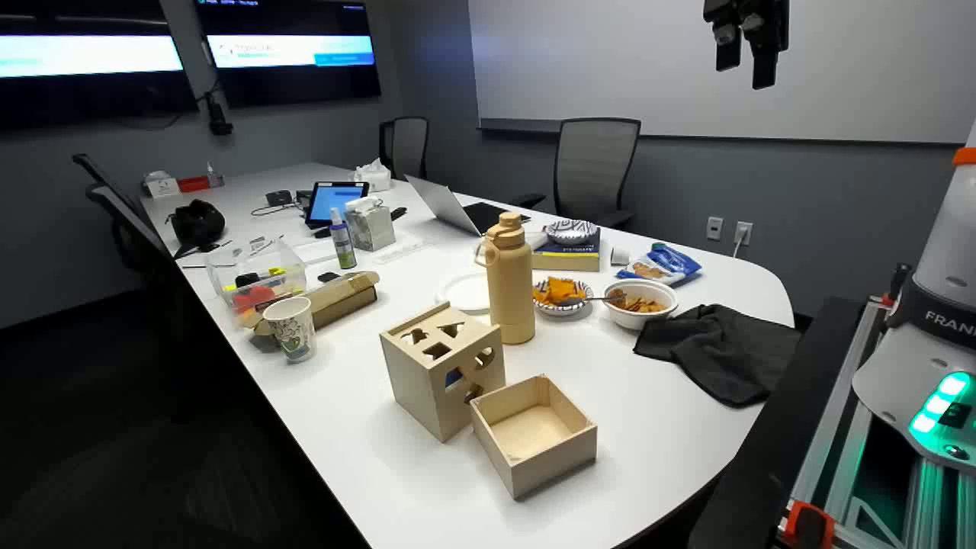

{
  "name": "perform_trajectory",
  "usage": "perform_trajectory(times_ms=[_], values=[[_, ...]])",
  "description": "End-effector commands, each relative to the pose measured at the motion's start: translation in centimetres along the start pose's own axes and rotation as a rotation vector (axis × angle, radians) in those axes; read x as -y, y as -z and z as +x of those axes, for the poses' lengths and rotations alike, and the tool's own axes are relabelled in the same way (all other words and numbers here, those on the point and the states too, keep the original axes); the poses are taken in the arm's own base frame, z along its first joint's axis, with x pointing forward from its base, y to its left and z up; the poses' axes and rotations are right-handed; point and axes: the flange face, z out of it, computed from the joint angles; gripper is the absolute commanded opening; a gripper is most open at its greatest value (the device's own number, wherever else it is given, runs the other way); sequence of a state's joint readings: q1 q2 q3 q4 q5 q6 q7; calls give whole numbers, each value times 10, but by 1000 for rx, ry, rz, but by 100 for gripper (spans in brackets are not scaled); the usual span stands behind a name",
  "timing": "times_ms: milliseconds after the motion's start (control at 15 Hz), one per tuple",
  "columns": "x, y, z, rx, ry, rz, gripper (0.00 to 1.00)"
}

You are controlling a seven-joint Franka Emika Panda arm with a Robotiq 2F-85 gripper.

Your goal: Turn the brown bottle to the left

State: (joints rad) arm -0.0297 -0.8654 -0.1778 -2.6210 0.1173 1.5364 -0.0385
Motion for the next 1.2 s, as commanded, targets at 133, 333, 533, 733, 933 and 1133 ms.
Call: perform_trajectory(times_ms=[133,333,533,733,933,1133], values=[[0,0,0,0,0,0,100],[0,0,0,0,0,0,100],[0,0,0,0,0,0,100],[0,0,0,0,0,0,100],[1,2,6,5,-8,5,100],[31,5,45,13,-37,-6,100]])
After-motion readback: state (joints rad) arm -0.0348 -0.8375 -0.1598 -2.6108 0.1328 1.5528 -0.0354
